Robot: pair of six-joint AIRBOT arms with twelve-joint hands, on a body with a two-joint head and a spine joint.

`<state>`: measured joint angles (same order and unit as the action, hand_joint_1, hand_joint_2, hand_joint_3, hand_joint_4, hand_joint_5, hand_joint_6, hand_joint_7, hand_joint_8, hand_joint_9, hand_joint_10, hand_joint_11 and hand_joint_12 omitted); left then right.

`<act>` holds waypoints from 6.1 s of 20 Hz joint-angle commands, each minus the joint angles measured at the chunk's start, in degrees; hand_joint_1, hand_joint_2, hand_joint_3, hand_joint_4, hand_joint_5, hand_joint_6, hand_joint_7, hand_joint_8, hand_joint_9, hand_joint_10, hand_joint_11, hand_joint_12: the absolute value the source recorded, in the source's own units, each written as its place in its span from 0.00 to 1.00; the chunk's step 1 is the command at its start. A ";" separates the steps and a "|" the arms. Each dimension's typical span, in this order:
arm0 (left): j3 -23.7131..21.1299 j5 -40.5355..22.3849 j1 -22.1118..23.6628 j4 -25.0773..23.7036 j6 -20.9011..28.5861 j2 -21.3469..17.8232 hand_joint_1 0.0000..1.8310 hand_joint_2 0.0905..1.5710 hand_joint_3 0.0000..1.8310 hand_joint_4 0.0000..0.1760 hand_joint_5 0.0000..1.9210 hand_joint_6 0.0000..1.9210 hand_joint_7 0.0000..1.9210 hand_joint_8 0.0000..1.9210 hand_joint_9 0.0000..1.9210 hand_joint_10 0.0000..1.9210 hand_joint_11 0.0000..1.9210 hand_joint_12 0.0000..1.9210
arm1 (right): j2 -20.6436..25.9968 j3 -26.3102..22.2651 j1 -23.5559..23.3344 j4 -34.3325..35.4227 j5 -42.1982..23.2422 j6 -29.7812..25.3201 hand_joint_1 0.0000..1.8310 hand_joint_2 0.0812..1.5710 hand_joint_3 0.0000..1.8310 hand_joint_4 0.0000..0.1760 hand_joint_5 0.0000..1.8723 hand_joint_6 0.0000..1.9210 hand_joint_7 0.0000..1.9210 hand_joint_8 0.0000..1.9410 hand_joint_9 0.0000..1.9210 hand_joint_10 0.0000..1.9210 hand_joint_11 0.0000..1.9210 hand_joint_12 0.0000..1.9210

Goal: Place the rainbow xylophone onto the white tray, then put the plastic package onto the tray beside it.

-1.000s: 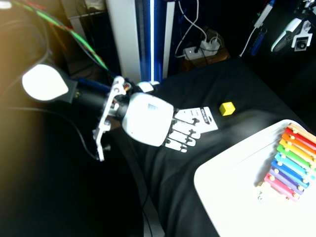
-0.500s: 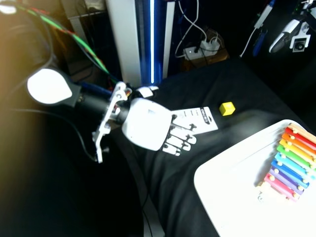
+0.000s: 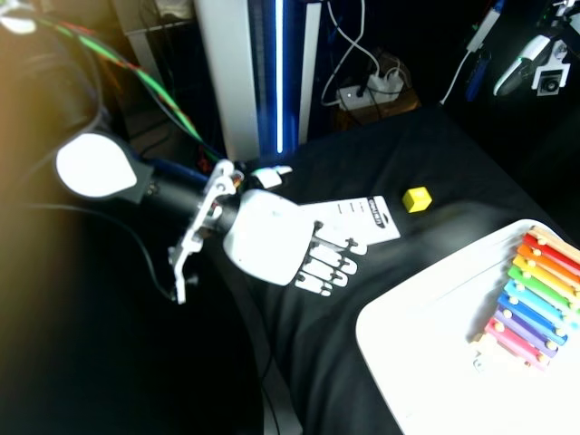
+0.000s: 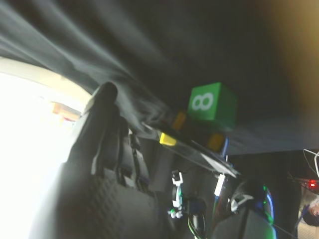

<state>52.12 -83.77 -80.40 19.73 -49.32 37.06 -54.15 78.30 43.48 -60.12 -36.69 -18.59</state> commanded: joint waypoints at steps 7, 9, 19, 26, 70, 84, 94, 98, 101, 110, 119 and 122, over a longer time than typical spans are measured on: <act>0.18 -7.22 0.59 1.20 0.41 0.37 0.41 0.38 0.00 0.23 0.02 0.00 0.03 0.00 0.06 0.00 0.00 0.22 | -0.70 0.81 0.01 2.82 -1.75 -0.38 0.30 0.36 0.00 0.13 0.06 0.00 0.11 0.00 0.12 0.00 0.12 0.29; 0.15 -7.32 0.59 1.20 0.47 0.47 0.40 0.39 0.00 0.18 0.02 0.00 0.03 0.00 0.05 0.00 0.00 0.21 | -0.72 0.82 0.03 2.82 -1.59 -0.38 0.32 0.39 0.00 0.10 0.07 0.00 0.11 0.00 0.12 0.00 0.08 0.35; -0.23 -7.25 0.56 1.21 0.57 0.97 0.43 0.40 0.00 0.21 0.01 0.00 0.02 0.00 0.05 0.00 0.00 0.20 | -0.81 0.87 0.18 2.84 -1.54 -0.38 0.70 0.62 0.00 0.00 0.40 0.00 0.43 0.01 0.51 0.03 0.37 0.53; -0.24 -7.22 0.56 1.22 0.57 1.24 0.44 0.41 0.00 0.12 0.02 0.00 0.03 0.00 0.05 0.00 0.00 0.20 | -0.90 1.01 0.18 3.10 -1.55 -0.38 0.65 0.74 0.00 0.03 0.44 0.61 0.47 0.60 0.60 0.01 0.37 0.57; 0.39 -5.72 0.59 0.89 0.57 3.03 0.44 0.40 0.00 0.02 0.01 0.00 0.02 0.00 0.06 0.00 0.00 0.22 | 0.95 1.01 -8.12 14.68 -8.86 8.99 0.67 0.76 0.00 0.00 0.36 0.62 0.50 0.64 0.80 0.02 0.59 0.59; 0.35 -5.32 0.61 0.77 0.78 3.30 0.43 0.39 0.00 0.00 0.00 0.00 0.02 0.01 0.05 0.00 0.00 0.18 | -2.29 5.59 -16.92 14.88 -8.16 11.13 0.68 0.73 0.00 0.00 0.40 0.57 0.53 0.58 0.80 0.04 0.62 0.58; 0.41 -5.06 0.65 0.46 1.01 3.64 0.46 0.37 0.00 0.00 0.00 0.00 0.03 0.00 0.05 0.00 0.00 0.13 | -8.14 11.96 -20.26 15.40 -5.15 11.03 0.68 0.73 0.00 0.00 0.40 0.58 0.53 0.58 0.82 0.02 0.65 0.56; 0.46 -4.97 0.75 0.22 1.10 3.62 0.46 0.39 0.00 0.00 0.00 0.00 0.03 0.00 0.06 0.00 0.00 0.16 | -10.75 14.50 -20.94 15.40 -3.43 10.77 0.68 0.75 0.00 0.00 0.38 0.57 0.50 0.65 0.78 0.01 0.48 0.66; 0.47 -4.93 0.80 0.05 1.17 3.62 0.46 0.38 0.00 0.00 0.01 0.00 0.05 0.00 0.07 0.00 0.00 0.18 | -13.74 17.36 -21.49 15.40 -2.54 9.79 0.74 0.71 0.00 0.00 0.42 0.49 0.51 0.55 0.57 0.52 0.35 0.76; 0.49 -5.17 1.15 -0.55 1.66 3.80 0.46 0.40 0.00 0.00 0.02 0.00 0.06 0.00 0.07 0.00 0.00 0.16 | -21.09 24.50 -21.77 15.39 1.75 8.33 0.76 0.68 0.00 0.00 0.47 0.42 0.54 0.47 0.57 0.58 0.51 0.68; 0.70 -5.71 1.44 -1.04 1.74 3.95 0.45 0.41 0.00 0.00 0.00 0.00 0.03 0.00 0.03 0.00 0.00 0.08 | -25.21 30.26 -25.02 15.24 4.29 7.07 0.72 0.74 0.00 0.00 0.42 0.67 0.43 0.58 0.48 0.62 0.45 0.60; 1.21 -5.75 1.65 -1.53 2.21 4.58 0.46 0.41 0.00 0.00 0.00 0.00 0.03 0.00 0.03 0.00 0.00 0.08 | -25.95 32.08 -25.76 14.34 5.32 7.07 0.74 0.74 0.00 0.00 0.41 0.61 0.43 0.59 0.46 0.70 0.43 0.58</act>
<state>53.08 -82.54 -79.37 17.61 -47.44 41.58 -80.27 110.24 19.00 -49.95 -27.35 -10.94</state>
